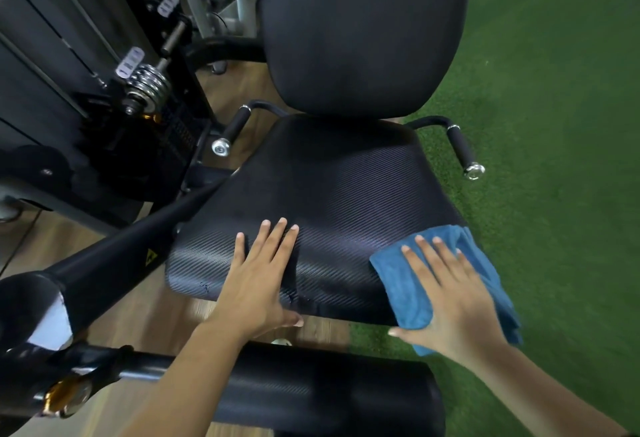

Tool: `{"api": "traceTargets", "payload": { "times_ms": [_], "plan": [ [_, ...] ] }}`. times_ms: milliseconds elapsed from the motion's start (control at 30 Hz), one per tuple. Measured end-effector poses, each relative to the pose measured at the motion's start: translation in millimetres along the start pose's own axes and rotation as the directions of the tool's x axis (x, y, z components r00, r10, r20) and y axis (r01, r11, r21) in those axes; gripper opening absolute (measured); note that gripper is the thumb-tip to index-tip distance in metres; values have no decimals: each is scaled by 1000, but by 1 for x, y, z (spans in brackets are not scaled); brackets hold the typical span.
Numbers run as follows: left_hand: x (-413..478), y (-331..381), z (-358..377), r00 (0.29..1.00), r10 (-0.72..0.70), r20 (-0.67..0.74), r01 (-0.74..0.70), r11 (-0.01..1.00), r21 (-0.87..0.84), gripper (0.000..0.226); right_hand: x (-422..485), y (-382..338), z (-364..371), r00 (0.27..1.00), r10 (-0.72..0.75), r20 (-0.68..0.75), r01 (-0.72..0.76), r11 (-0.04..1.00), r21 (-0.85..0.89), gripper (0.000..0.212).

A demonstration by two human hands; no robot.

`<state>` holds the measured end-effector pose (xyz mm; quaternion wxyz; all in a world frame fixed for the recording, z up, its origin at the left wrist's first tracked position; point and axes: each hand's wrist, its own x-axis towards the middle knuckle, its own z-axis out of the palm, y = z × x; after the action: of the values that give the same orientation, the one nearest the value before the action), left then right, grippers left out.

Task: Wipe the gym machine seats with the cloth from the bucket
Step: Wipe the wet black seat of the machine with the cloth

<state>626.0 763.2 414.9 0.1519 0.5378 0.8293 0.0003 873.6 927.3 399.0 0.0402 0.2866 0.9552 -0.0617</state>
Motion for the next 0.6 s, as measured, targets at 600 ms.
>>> {"api": "traceTargets", "payload": {
  "times_ms": [600],
  "plan": [
    [-3, -3, 1, 1000, 1, -4, -1, 1000, 12, 139, -5, 15, 4, 995, -83, -55, 82, 996, -30, 121]
  ]
}}
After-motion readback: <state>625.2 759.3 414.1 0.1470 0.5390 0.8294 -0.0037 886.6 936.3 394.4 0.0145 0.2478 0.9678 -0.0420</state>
